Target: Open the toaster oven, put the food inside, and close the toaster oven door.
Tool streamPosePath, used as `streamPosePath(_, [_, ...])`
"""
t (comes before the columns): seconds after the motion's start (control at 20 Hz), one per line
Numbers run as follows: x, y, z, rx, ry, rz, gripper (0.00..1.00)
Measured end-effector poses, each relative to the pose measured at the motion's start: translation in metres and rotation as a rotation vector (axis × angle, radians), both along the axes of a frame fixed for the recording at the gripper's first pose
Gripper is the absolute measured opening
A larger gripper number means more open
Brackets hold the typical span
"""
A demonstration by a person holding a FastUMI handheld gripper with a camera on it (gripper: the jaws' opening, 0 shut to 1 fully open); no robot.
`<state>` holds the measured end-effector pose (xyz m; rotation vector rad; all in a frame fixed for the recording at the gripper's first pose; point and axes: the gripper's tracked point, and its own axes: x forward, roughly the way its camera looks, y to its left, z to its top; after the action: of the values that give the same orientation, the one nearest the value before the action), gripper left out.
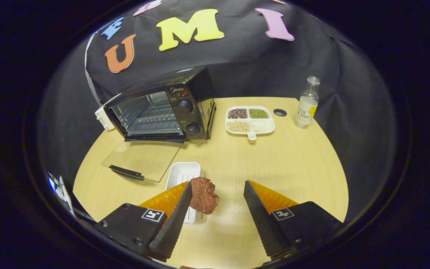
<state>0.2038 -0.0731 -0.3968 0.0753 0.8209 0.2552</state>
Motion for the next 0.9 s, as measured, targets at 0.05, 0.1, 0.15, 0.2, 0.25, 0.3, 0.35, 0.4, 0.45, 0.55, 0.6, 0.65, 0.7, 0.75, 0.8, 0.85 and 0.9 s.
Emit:
streamPosePath(0.05, [0.000, 0.003, -0.004, 0.056, 0.034, 0.008, 0.85])
streamPosePath(0.1, [-0.001, 0.005, -0.006, 0.109, 0.062, 0.014, 0.82])
streamPosePath(0.15, [0.000, 0.007, -0.009, 0.158, 0.086, 0.016, 0.71])
streamPosePath(0.2, [0.001, 0.009, -0.010, 0.206, 0.106, 0.017, 0.59])
streamPosePath(0.25, [-0.003, 0.013, -0.014, 0.252, 0.143, 0.023, 0.48])
streamPosePath(0.3, [-0.006, 0.013, -0.010, 0.300, 0.173, 0.014, 0.37])
streamPosePath(0.35, [-0.009, 0.017, -0.014, 0.332, 0.195, 0.023, 0.25])
streamPosePath(0.4, [-0.009, 0.018, -0.012, 0.349, 0.203, 0.026, 0.23])
streamPosePath(0.45, [-0.013, 0.020, -0.010, 0.353, 0.203, 0.030, 0.17])
streamPosePath(0.55, [-0.018, 0.023, -0.005, 0.336, 0.191, 0.039, 0.12])
streamPosePath(0.6, [-0.020, 0.024, -0.001, 0.320, 0.182, 0.041, 0.11])
streamPosePath(0.65, [-0.022, 0.024, 0.005, 0.294, 0.165, 0.045, 0.10])
streamPosePath(0.7, [-0.023, 0.023, 0.010, 0.260, 0.142, 0.052, 0.09])
streamPosePath(0.75, [-0.024, 0.023, 0.015, 0.228, 0.118, 0.055, 0.09])
streamPosePath(0.8, [-0.026, 0.024, 0.022, 0.197, 0.093, 0.058, 0.09])
streamPosePath(0.85, [-0.027, 0.024, 0.030, 0.164, 0.066, 0.063, 0.09])
streamPosePath(0.9, [-0.028, 0.024, 0.038, 0.131, 0.037, 0.065, 0.09])
